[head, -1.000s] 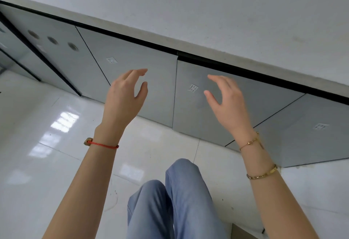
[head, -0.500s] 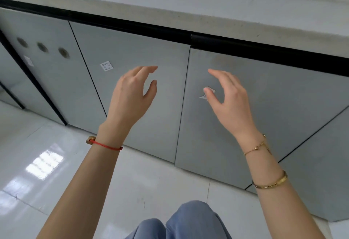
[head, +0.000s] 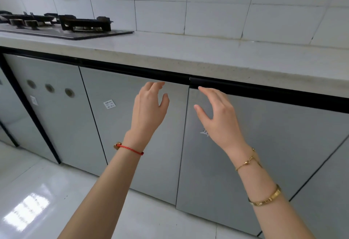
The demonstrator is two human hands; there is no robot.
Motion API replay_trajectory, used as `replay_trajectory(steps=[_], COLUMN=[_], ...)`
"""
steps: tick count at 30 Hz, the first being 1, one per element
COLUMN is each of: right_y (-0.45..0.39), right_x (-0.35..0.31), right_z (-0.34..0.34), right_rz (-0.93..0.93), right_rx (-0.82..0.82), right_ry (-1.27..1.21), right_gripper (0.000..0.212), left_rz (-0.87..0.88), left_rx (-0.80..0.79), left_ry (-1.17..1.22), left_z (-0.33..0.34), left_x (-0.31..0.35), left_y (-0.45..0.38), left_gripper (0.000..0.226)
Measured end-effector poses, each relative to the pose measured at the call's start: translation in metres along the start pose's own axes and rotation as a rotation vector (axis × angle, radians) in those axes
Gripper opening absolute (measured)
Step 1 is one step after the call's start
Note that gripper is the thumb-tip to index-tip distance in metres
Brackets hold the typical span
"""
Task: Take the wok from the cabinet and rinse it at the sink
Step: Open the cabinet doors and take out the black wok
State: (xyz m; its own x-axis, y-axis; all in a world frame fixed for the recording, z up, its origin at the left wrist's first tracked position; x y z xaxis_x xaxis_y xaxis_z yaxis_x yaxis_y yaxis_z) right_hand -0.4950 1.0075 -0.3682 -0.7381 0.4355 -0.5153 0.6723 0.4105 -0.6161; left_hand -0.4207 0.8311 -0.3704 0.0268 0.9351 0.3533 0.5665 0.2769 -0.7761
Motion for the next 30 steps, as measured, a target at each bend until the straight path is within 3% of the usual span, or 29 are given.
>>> replay_trajectory(steps=[11, 16, 20, 30], right_y=[0.007, 0.014, 0.014, 0.021], right_x=[-0.002, 0.002, 0.002, -0.006], right_z=[0.014, 0.017, 0.017, 0.025], right_rz=[-0.025, 0.003, 0.012, 0.019], right_rx=[-0.022, -0.072, -0.078, -0.124], right_ry=[0.031, 0.036, 0.035, 0.032], right_gripper=[0.048, 0.051, 0.052, 0.056], left_rz=[-0.216, -0.427, -0.498, -0.485], left_rx=[0.050, 0.067, 0.102, 0.107], left_ry=[0.527, 0.849, 0.891, 0.910], left_z=[0.028, 0.035, 0.034, 0.009], left_x=[-0.005, -0.008, -0.010, -0.008], left_y=[-0.006, -0.009, -0.012, 0.012], left_gripper=[0.058, 0.058, 0.056, 0.058])
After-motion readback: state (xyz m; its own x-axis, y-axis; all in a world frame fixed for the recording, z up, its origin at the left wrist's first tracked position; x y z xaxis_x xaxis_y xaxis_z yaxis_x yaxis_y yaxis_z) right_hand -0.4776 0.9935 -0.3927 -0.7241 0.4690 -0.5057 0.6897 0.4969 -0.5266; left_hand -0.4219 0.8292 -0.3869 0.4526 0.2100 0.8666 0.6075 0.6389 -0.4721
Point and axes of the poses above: each hand's wrist, its own y-axis away from the middle knuckle, its own z-axis out of the palm, x = y × z, the point moved 6 cm from there along -y, towards the middle knuckle, and after that the axes turned 12 degrees about z, right-handed, at the moved point
